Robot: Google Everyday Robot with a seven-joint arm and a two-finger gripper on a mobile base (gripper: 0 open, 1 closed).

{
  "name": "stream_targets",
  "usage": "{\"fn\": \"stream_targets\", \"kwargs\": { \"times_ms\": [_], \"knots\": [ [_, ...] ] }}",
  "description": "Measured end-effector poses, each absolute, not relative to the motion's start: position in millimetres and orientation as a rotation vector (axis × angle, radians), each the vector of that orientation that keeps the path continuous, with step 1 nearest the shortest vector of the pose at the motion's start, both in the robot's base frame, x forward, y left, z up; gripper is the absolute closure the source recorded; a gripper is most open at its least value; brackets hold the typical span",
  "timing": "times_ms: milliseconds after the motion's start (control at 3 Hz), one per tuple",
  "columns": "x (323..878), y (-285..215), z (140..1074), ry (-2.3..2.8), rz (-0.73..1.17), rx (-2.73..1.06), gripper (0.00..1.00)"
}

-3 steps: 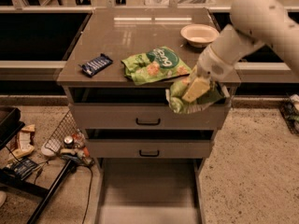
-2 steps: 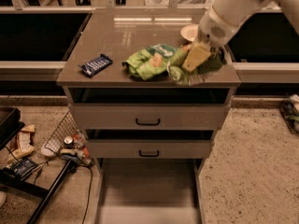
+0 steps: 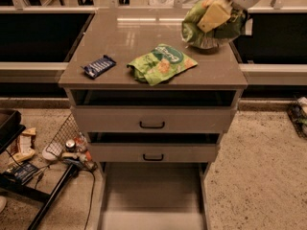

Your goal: Pick green jalapeno chip bag from bottom drawer and place on counter

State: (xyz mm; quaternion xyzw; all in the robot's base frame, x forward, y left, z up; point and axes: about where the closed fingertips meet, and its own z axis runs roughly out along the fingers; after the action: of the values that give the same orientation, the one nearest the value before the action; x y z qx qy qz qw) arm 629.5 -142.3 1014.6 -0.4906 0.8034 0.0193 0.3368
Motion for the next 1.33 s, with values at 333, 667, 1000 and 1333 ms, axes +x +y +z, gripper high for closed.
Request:
{"fn": "stream_targets", "kwargs": {
  "times_ms": [333, 667, 1000, 1333],
  "knots": [
    [662, -165, 1018, 2.013, -0.006, -1.144, 1.0],
    [710, -180, 1014, 1.962, -0.045, -1.051, 1.0],
    [716, -182, 1015, 1.958, -0.042, -1.043, 1.0],
    [721, -176, 1011, 1.944, -0.016, -1.024, 1.0]
  ]
}}
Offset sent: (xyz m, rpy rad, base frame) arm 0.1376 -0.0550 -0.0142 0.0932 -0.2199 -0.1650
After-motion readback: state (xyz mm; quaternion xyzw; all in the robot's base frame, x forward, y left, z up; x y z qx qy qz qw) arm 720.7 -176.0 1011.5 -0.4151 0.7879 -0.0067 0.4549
